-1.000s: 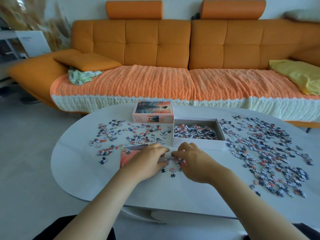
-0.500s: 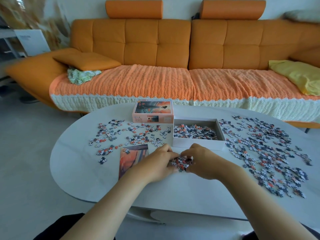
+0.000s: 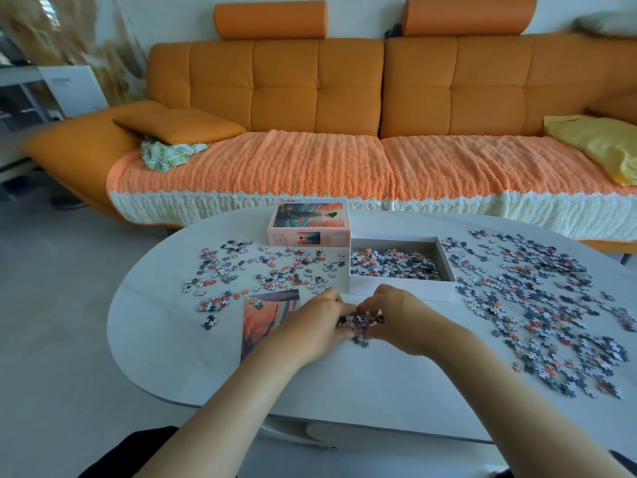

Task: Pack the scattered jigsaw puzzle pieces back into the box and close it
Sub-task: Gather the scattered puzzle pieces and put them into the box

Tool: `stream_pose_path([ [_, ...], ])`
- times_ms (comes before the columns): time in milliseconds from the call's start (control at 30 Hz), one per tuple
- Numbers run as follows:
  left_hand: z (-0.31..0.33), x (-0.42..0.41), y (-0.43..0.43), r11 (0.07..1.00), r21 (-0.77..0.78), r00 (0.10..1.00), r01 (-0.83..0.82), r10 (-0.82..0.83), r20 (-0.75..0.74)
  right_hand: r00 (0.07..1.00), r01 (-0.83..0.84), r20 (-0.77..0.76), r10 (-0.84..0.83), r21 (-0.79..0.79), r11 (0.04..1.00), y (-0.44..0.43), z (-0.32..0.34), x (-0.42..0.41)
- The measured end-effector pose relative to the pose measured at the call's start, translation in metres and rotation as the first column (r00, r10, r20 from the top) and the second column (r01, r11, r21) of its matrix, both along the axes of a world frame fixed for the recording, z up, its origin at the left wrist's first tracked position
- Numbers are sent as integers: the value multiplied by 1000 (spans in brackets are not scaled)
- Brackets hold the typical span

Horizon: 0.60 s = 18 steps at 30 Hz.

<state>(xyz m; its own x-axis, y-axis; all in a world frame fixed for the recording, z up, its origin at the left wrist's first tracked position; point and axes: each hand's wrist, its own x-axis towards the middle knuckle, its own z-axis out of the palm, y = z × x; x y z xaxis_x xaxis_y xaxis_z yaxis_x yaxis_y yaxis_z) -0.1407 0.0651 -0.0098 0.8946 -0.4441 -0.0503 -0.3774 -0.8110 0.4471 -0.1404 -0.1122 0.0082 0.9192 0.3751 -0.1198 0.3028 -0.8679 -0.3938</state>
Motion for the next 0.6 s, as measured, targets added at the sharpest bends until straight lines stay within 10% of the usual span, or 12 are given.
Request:
stream_pose_path([
  [600,15,24,-19,934,-314,982,-171,137,-128,991,107,59,-118,166,980,-20,12,13],
])
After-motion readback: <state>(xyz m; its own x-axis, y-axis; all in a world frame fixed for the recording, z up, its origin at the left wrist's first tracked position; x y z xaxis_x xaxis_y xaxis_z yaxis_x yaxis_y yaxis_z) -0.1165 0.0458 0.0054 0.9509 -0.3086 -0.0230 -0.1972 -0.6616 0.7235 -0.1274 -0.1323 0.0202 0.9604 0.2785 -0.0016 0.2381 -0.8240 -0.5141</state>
